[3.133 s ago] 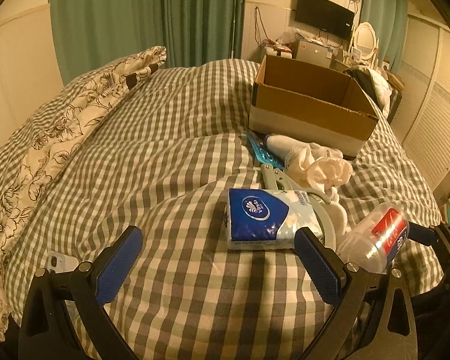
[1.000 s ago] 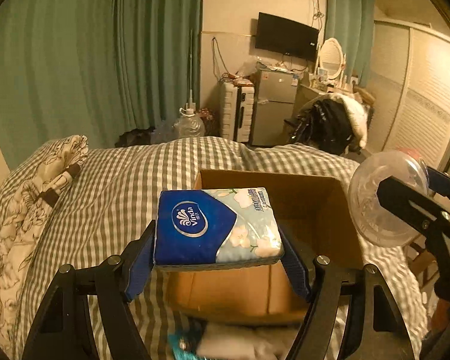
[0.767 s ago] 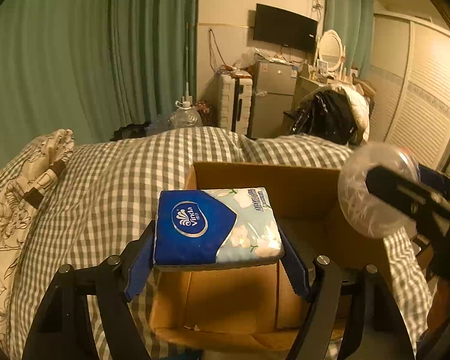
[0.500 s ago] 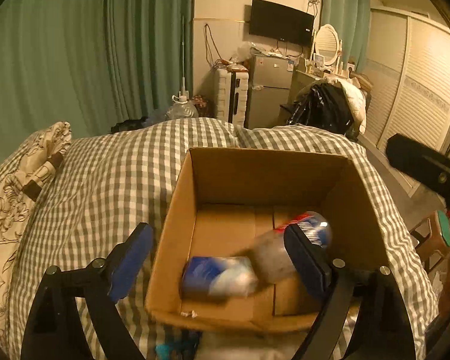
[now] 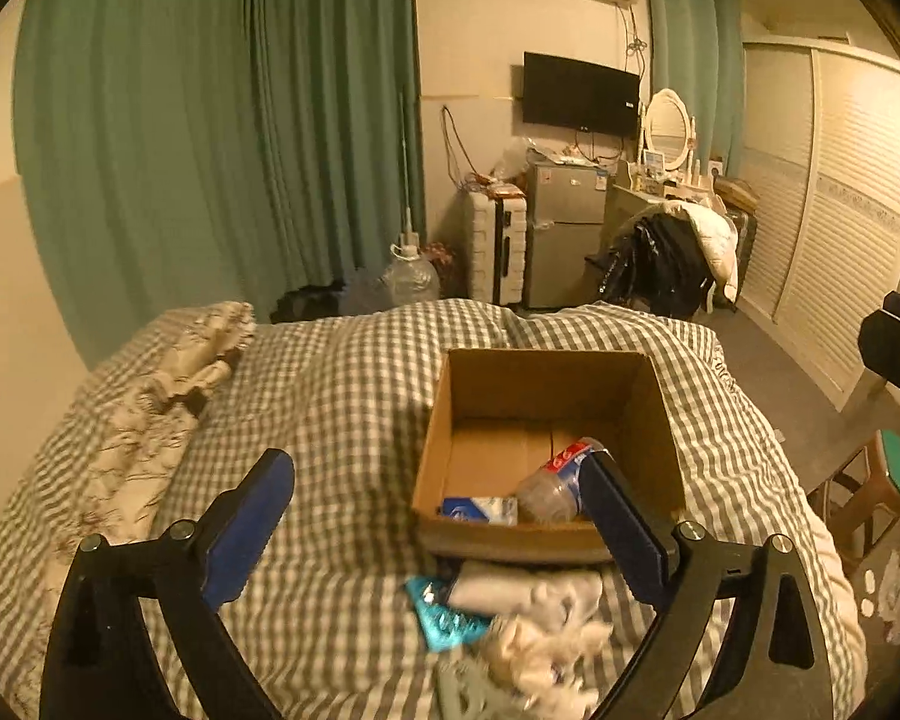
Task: Organize objects
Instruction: 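Grasp the green folding hanger with the left tool while the right grasps the white figurine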
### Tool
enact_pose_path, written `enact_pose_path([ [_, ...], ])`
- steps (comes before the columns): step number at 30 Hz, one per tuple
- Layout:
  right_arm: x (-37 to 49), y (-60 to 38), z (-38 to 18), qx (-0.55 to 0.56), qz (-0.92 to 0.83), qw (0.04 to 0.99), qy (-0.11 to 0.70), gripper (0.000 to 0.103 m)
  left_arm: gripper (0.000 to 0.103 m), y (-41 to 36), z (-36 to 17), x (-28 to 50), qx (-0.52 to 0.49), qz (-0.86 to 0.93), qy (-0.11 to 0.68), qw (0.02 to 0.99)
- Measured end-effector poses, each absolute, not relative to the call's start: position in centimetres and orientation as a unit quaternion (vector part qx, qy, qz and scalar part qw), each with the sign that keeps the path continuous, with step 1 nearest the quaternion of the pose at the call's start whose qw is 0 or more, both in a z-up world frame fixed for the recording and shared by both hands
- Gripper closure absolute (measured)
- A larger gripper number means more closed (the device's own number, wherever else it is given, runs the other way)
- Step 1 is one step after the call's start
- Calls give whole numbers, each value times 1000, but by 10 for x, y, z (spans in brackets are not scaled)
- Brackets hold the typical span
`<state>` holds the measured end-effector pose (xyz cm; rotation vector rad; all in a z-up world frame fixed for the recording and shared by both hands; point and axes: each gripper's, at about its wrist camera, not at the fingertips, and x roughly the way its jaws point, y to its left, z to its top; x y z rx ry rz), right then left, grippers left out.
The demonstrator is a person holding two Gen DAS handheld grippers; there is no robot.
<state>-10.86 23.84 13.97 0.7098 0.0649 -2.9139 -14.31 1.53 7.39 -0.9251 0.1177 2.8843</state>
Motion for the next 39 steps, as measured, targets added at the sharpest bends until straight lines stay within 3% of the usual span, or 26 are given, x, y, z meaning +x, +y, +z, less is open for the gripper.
enact_pose_path([
  [6, -61, 234, 128, 249, -965, 81, 19, 0, 2, -3, 53, -99, -321, 946, 15, 39],
  [18, -40, 224, 15, 315, -947, 48, 32, 0, 2, -13, -59, -70, -415, 910, -16, 6],
  [25, -56, 219, -22, 354, -933, 64, 22, 0, 2, 20, -106, -76, -473, 879, 30, 50],
  [31, -59, 222, -33, 366, -928, 60, 14, 0, 4, 35, -116, -73, -473, 877, 66, 61],
  [34, -59, 221, -38, 374, -926, 59, 13, 0, 16, 36, -114, -72, -471, 877, 60, 74],
  [36, -57, 219, -39, 375, -925, 60, 13, 0, 38, 36, -113, -70, -468, 877, 57, 87],
  [39, -54, 215, -39, 375, -925, 62, 18, 0, 38, 36, -111, -68, -470, 876, 55, 94],
])
